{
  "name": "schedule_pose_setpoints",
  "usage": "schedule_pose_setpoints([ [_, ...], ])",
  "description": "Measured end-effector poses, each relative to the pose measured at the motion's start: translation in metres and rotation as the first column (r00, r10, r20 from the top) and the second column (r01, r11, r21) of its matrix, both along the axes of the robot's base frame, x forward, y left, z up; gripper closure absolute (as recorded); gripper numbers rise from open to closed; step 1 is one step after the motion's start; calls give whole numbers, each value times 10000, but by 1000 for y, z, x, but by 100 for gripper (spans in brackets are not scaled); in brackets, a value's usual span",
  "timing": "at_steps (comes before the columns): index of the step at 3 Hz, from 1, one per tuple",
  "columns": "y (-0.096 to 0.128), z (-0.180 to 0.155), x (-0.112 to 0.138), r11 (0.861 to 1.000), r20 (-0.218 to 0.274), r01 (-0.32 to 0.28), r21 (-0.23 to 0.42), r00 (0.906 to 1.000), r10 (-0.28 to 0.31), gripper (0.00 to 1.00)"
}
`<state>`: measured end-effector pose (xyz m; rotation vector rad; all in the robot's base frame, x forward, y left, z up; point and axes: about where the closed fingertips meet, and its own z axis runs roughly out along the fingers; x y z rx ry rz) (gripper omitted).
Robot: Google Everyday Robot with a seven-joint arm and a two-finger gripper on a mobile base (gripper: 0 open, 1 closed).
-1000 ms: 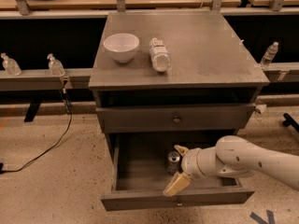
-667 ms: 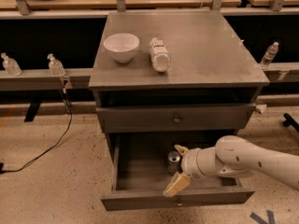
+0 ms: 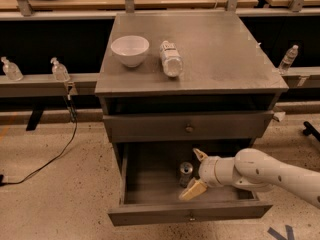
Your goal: Pick redbull can from middle drawer and place on counter
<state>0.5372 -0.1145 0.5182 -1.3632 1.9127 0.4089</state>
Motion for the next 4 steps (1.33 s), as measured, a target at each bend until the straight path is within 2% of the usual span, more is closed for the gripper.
schedule_pose_setpoints([
  [1,-13,-28,25,9971,129,610,456,9980,-616,15],
  [3,-14,-69,47,9867,-84,1053,1236,9944,-1050,14],
  [4,-20,-88,52,9786,-230,1405,1506,9901,-1386,32],
])
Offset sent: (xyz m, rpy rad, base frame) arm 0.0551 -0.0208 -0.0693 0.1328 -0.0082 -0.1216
